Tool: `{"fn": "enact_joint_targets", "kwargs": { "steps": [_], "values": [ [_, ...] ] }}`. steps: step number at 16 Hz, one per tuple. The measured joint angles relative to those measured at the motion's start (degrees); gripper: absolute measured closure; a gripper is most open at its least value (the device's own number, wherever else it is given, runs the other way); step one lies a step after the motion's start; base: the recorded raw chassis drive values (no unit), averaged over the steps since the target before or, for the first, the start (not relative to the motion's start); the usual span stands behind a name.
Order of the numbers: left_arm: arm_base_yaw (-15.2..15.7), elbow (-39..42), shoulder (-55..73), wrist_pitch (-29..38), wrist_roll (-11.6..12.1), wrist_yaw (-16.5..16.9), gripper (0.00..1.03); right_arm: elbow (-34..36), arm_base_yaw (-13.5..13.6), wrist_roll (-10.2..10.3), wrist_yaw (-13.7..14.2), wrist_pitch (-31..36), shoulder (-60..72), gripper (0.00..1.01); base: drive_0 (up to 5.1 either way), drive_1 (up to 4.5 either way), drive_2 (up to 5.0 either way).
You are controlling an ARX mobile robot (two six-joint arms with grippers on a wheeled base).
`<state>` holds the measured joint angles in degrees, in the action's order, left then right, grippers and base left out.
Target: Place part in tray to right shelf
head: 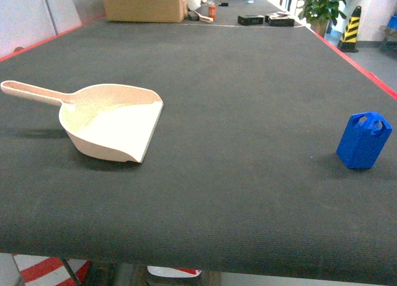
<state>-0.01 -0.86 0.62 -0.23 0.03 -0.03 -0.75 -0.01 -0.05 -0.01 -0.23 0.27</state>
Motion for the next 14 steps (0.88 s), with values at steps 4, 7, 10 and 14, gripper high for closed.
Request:
{"fn": "enact_joint_targets", "kwargs": {
  "steps": [4, 7, 10, 14],
  "values": [
    [0.0, 0.0, 0.0, 0.0, 0.0, 0.0, 0.05, 0.0, 0.0, 0.0, 0.0, 0.0, 0.0, 0.03, 0.0, 0.00, 0.0],
    [0.0, 0.0, 0.0, 0.0, 0.0, 0.0, 0.05, 0.0, 0.0, 0.0, 0.0, 0.0, 0.0, 0.03, 0.0, 0.00, 0.0],
    [0.0, 0.0, 0.0, 0.0, 0.0, 0.0, 0.05, 0.0, 0.0, 0.0, 0.0, 0.0, 0.0, 0.03, 0.0, 0.00, 0.0],
    [0.0, 0.0, 0.0, 0.0, 0.0, 0.0, 0.05, 0.0, 0.0, 0.0, 0.0, 0.0, 0.0, 0.03, 0.0, 0.00, 0.0]
  ]
}}
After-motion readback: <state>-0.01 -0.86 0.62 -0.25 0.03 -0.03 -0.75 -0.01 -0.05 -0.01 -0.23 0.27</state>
